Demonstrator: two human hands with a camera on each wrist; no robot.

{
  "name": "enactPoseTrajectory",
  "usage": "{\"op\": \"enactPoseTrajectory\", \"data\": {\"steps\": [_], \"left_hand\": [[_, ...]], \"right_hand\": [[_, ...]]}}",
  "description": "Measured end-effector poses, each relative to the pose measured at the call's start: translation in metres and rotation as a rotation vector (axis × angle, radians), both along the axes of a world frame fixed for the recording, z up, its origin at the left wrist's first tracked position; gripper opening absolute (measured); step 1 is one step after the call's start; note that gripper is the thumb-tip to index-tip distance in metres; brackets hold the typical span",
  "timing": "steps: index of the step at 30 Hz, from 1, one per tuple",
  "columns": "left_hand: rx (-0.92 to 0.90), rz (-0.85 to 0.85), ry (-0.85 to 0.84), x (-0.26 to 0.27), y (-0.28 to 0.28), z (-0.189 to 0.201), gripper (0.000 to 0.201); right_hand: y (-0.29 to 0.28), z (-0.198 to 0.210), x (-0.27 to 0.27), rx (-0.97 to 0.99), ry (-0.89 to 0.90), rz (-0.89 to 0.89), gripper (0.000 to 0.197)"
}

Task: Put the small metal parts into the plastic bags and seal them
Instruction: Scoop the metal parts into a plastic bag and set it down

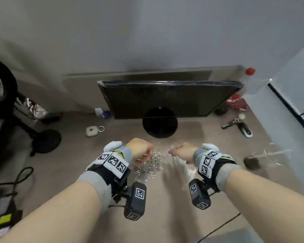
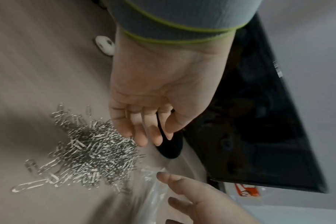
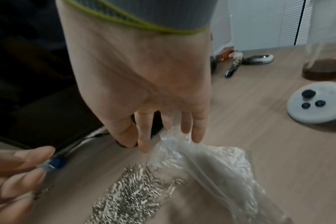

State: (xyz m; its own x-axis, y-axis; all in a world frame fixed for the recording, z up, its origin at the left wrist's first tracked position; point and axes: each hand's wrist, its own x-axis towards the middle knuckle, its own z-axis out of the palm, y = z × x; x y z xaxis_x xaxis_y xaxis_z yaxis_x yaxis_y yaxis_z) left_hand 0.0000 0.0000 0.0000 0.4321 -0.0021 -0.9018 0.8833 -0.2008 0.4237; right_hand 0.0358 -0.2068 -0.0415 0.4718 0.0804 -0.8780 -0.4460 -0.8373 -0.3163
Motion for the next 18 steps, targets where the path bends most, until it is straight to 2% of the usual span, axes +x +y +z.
{"op": "enactPoseTrajectory", "data": {"steps": [3, 4, 8, 12, 15, 18], "left_hand": [[0.054, -0.001, 0.001, -0.004, 0.008, -0.004, 0.020], [0.056, 0.002, -0.003, -0.007, 0.009, -0.007, 0.019], [0.072, 0.014, -0.025, -0.008, 0.007, -0.004, 0.017], [0.043, 0.008, -0.025, -0.003, 0.004, 0.001, 0.019], [-0.021, 0.006, -0.074, 0.008, -0.004, 0.015, 0.026], [-0.169, -0.008, -0.173, 0.018, -0.013, 0.032, 0.049]], "right_hand": [[0.013, -0.006, -0.002, -0.021, -0.020, 0.075, 0.060], [0.015, -0.003, -0.003, -0.034, -0.016, 0.078, 0.060], [0.017, 0.008, -0.001, -0.072, -0.031, 0.110, 0.028], [0.011, 0.018, 0.004, -0.072, -0.188, 0.026, 0.021], [0.006, 0.040, 0.013, 0.135, -0.309, -0.192, 0.020], [0.006, 0.075, 0.015, 0.434, -0.234, -0.313, 0.021]]}}
